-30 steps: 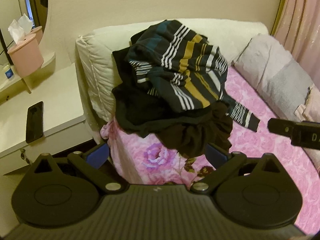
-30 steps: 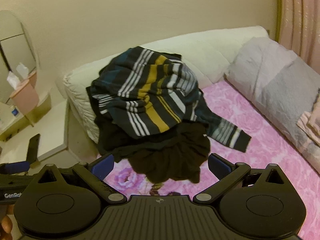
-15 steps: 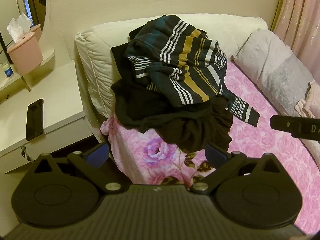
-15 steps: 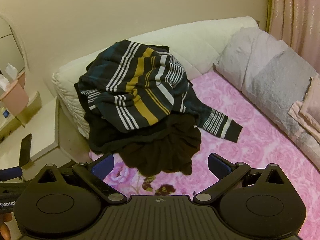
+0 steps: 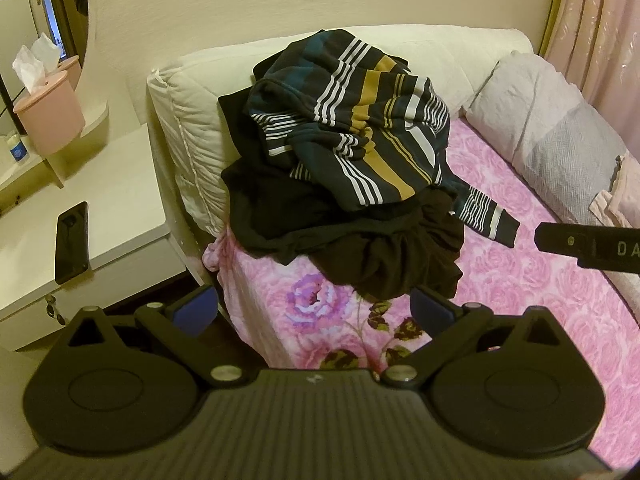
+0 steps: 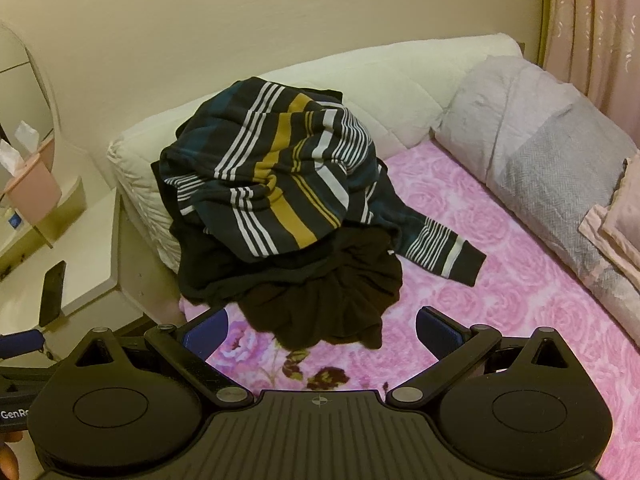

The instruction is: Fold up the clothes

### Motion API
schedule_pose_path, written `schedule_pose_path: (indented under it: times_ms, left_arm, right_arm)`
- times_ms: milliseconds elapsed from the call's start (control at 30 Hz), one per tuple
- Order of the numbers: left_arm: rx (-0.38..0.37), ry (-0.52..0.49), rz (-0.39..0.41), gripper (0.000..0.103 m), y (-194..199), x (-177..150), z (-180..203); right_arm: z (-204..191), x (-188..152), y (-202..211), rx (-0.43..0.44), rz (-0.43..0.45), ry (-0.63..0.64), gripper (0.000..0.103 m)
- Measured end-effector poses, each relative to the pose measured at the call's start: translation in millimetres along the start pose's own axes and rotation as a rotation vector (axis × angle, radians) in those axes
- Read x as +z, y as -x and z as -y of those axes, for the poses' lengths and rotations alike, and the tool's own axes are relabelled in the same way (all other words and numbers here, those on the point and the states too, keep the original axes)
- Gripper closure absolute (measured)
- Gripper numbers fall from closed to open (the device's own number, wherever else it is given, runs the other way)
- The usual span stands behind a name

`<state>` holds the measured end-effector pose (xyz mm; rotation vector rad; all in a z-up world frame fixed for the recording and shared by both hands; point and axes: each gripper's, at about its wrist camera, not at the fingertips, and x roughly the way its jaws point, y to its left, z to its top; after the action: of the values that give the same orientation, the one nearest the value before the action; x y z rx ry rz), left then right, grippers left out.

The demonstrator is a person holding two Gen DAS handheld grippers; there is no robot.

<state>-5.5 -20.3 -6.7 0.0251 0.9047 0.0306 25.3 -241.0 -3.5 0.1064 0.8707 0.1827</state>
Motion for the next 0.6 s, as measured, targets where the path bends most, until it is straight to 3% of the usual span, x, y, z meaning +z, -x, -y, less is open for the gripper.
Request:
schedule_pose_path:
  times_ms: [333, 467, 600]
  left_arm:
    - [-0.002, -0.044, 0.018, 0.005, -0.5, 0.5, 1.7]
    - [0.009, -0.086, 0.022, 0.006, -15.2, 14.9, -8.5]
    - [0.010, -0.151, 0.085, 0.006, -45.6, 51.5, -19.0]
  right_arm:
    - [15.9, -3.0, -1.3, 0.065, 0.032, 0.023, 0.000]
    - [24.5, 1.3, -12.1, 0.115, 0.046, 0.005, 0.000]
    - [24.7, 17.0, -33.9, 0.112, 0.104, 0.076, 0.000]
